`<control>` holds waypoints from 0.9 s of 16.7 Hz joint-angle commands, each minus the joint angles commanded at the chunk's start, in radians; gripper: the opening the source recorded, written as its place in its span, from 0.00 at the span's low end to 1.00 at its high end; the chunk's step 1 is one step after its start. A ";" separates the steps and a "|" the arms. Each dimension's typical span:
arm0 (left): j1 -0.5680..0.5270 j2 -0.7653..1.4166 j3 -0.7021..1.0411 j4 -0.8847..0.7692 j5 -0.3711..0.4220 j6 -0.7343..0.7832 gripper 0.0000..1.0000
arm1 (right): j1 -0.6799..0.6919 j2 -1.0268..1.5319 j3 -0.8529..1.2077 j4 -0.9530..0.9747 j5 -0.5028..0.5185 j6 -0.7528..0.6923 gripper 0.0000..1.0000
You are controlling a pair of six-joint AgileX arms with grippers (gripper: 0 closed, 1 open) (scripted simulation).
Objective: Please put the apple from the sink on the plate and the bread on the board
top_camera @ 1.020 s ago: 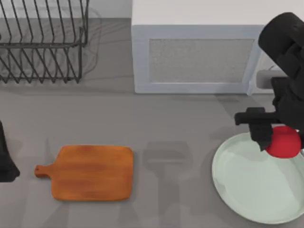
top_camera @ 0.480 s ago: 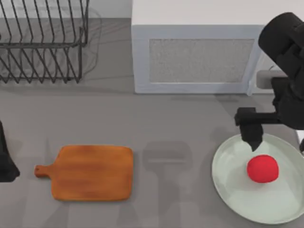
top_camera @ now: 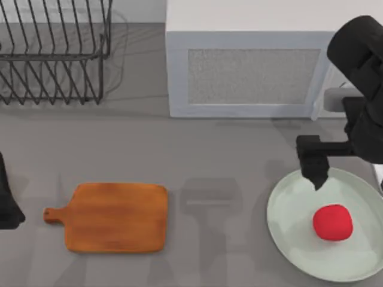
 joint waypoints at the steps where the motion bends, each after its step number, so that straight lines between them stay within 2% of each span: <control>1: 0.000 0.000 0.000 0.000 0.000 0.000 1.00 | -0.006 -0.021 -0.016 0.015 0.000 -0.006 1.00; 7: 0.000 0.000 0.000 0.000 0.000 0.000 1.00 | -0.090 -0.350 -0.263 0.249 0.000 -0.092 1.00; 15: 0.000 0.000 0.000 0.000 0.000 0.000 1.00 | -0.278 -1.101 -0.815 0.767 0.000 -0.286 1.00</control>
